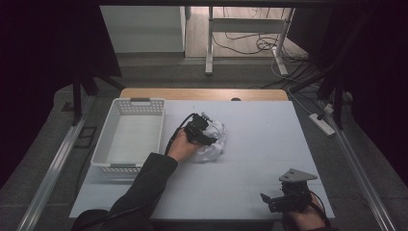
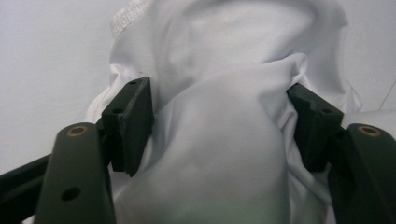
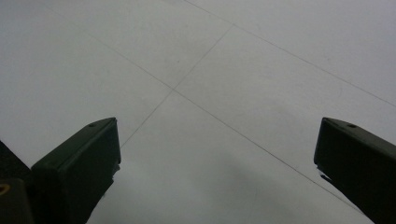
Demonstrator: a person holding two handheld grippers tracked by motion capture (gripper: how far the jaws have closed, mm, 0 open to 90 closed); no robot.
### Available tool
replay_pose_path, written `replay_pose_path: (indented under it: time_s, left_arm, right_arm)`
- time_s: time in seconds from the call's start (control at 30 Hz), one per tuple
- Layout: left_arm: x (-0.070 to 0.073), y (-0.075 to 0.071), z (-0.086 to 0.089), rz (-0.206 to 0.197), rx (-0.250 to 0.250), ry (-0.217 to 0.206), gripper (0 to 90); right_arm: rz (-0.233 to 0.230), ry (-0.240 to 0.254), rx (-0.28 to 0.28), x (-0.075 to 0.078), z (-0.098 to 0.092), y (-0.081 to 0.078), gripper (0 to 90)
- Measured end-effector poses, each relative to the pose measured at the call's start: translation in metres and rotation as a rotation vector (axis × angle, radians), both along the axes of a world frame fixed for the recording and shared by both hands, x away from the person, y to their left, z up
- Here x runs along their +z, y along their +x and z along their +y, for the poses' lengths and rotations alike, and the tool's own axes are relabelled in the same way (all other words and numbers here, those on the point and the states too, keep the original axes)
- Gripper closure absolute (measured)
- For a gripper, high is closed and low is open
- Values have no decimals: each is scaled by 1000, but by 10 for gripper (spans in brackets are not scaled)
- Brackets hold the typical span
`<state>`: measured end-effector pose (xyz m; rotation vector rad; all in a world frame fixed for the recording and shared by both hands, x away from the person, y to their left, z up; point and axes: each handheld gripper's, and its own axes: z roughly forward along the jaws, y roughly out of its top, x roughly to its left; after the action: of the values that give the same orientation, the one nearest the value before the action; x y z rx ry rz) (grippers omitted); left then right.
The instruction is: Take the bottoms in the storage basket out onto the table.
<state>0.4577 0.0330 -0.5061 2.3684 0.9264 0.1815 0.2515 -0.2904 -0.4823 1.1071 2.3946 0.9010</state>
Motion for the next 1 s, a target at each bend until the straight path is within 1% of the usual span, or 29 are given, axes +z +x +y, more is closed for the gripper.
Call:
replay_pose_path:
  time_s: [0.17, 0.2, 0.33, 0.47, 0.6, 0.67, 0.7, 0.77, 0.87, 0.97, 1.0]
  left_arm:
    - [-1, 0, 0, 7, 14, -14, 283]
    - [-2, 0, 0, 6, 14, -14, 255]
    - [-3, 0, -1, 4, 19, -27, 219]
    - [-4, -1, -3, 0, 3, -28, 155]
    - [-3, -2, -5, -7, -8, -13, 107]
    - [-4, -2, -5, -1, -12, -24, 72]
    - [-4, -2, -6, -4, -12, -28, 56]
    - [-5, -2, -6, -14, -12, -19, 30]
    - [-4, -1, -6, -22, -17, -24, 4]
    - [-1, -2, -4, -25, -31, -36, 0]
    - [0, -2, -4, -26, -37, -30, 0]
  right_arm:
    - [2, -2, 3, 0, 0, 0, 6]
    - [2, -3, 3, 0, 0, 0, 6]
    - [1, -5, 5, 0, 0, 0, 6]
    - [2, -5, 5, 0, 0, 0, 6]
    - [3, -5, 6, 0, 0, 0, 7]
    - [4, -5, 6, 0, 0, 0, 6]
    - [5, -5, 5, 0, 0, 0, 6]
    - [5, -4, 5, 0, 0, 0, 6]
    - [5, -3, 4, 0, 0, 0, 7]
    - [6, -2, 4, 0, 0, 0, 6]
    - [6, -2, 3, 0, 0, 0, 6]
